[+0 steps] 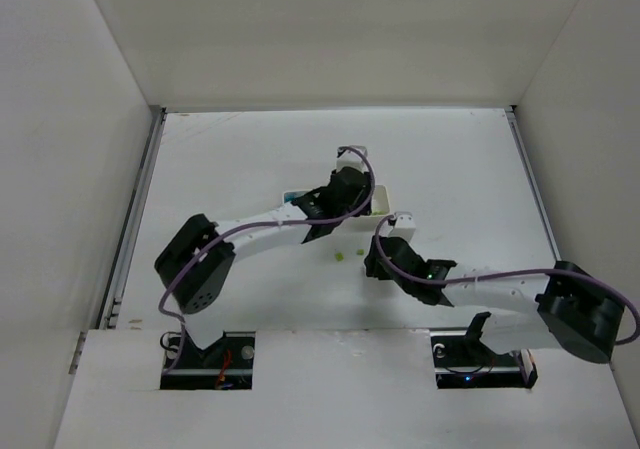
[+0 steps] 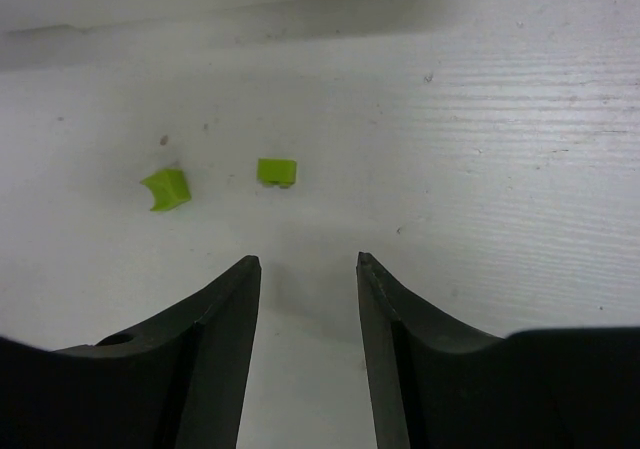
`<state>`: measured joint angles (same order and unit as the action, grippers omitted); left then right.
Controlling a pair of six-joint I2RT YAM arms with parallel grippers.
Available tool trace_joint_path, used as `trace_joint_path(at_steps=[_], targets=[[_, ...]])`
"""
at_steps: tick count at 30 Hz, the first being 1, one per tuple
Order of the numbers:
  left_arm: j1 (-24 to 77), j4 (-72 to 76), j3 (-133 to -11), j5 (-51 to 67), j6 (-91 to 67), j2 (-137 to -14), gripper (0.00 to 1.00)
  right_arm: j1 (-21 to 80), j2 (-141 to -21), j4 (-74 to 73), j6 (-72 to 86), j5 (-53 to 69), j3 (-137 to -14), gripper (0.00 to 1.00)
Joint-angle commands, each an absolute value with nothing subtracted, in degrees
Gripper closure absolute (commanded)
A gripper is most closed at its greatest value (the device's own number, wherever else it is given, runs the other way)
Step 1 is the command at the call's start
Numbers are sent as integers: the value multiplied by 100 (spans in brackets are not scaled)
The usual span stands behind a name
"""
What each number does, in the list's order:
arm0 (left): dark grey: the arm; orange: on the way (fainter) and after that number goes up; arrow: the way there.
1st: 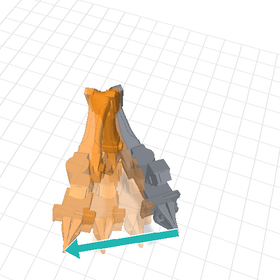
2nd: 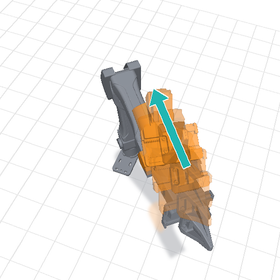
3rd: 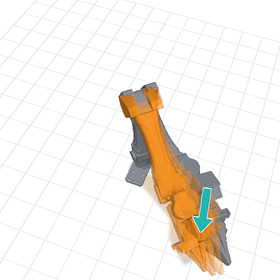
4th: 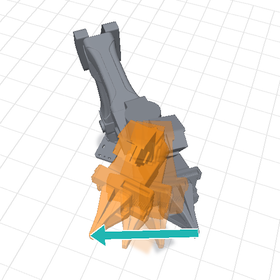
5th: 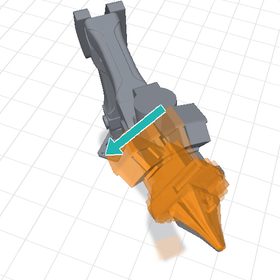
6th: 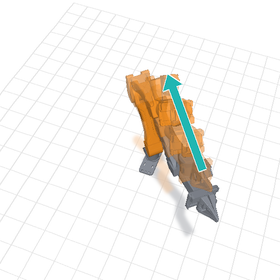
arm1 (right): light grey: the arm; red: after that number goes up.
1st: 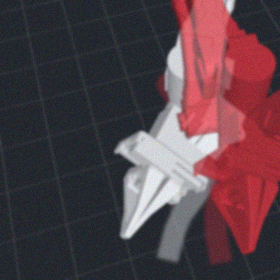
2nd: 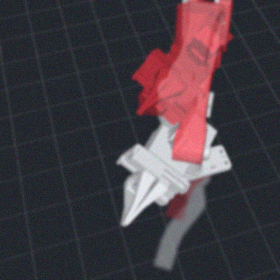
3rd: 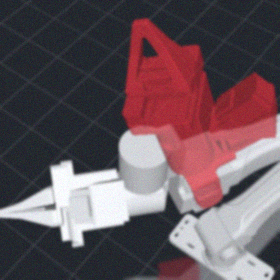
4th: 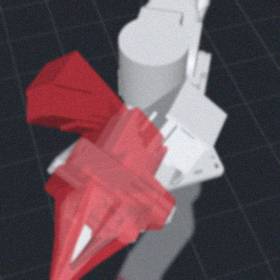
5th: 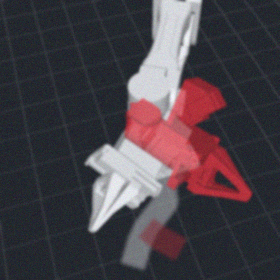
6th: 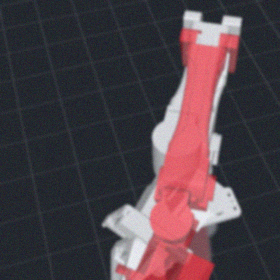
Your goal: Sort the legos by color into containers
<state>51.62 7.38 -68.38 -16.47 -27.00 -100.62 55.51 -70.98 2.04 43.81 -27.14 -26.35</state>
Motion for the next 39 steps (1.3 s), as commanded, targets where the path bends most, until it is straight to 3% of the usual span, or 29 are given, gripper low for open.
trace_joint_path(at_steps=[1,9,16,23,33,39], targets=[[4988,1089,-6269,-1714,-2865,-8950,61,5629,-7566,510,4412,-3032,-3102,51],[4786,1012,-4326,-2030,-3190,-6805,61,5700,-8551,352,4359,-3322,-3691,54],[4680,396,-3595,-2022,-3401,-6012,61,5700,-9087,80,4324,-3550,-4086,58],[5127,89,-3042,-1767,-3498,-5397,59,5752,-9282,-202,4359,-3674,-4306,78],[5954,237,-3322,-1810,-3568,-6370,54,5393,-7885,-220,3737,-3578,-4447,80],[6077,369,-3717,-1960,-3700,-7276,54,4593,-8129,193,3130,-3147,-4912,78]])
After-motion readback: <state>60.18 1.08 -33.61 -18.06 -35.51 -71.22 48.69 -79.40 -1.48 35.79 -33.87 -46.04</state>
